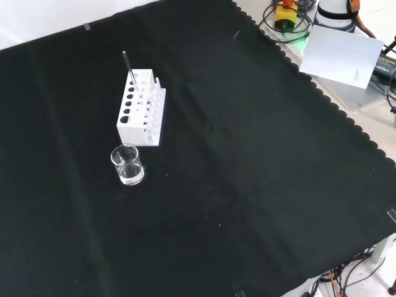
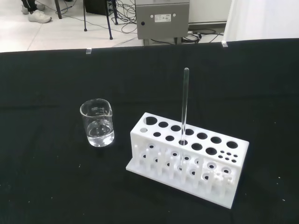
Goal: Take the glass rod from the white test tube rack.
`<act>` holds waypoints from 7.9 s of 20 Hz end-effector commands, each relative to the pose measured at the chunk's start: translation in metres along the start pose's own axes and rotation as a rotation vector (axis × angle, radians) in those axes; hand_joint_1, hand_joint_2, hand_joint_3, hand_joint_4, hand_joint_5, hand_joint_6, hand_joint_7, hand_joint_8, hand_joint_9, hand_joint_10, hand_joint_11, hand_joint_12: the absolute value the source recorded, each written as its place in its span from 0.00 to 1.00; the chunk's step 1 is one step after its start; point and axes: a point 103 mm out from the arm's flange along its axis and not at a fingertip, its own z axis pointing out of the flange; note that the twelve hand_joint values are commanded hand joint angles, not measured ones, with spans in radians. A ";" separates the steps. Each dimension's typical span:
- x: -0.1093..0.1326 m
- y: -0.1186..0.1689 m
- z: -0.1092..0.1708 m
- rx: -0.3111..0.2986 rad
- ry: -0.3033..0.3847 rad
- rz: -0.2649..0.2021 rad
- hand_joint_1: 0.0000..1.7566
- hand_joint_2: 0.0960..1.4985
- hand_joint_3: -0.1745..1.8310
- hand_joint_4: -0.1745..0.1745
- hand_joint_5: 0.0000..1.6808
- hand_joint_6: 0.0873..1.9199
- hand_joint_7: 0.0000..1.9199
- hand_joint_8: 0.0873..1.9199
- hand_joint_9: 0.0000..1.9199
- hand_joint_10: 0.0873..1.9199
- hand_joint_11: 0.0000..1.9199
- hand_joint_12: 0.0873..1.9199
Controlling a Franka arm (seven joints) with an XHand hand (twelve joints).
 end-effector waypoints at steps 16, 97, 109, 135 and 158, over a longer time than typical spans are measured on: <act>0.007 0.009 -0.003 -0.020 -0.027 -0.014 0.31 0.60 0.29 0.16 0.01 0.00 0.00 0.03 0.00 0.22 0.00 0.36; -0.038 0.265 0.165 0.096 0.013 -0.033 0.36 0.59 0.34 0.00 0.24 0.42 0.35 0.60 0.43 0.62 0.28 0.72; -0.044 0.269 0.184 0.130 0.026 -0.044 0.36 0.58 0.35 0.00 0.24 0.51 0.36 0.62 0.48 0.66 0.35 0.72; -0.036 0.272 0.222 0.189 0.067 -0.059 0.43 0.56 0.35 0.00 0.29 0.52 0.37 0.65 0.66 0.76 0.73 0.80; -0.031 0.267 0.231 0.217 0.070 -0.058 0.50 0.54 0.37 0.00 0.36 0.46 0.39 0.63 0.75 0.70 0.89 0.78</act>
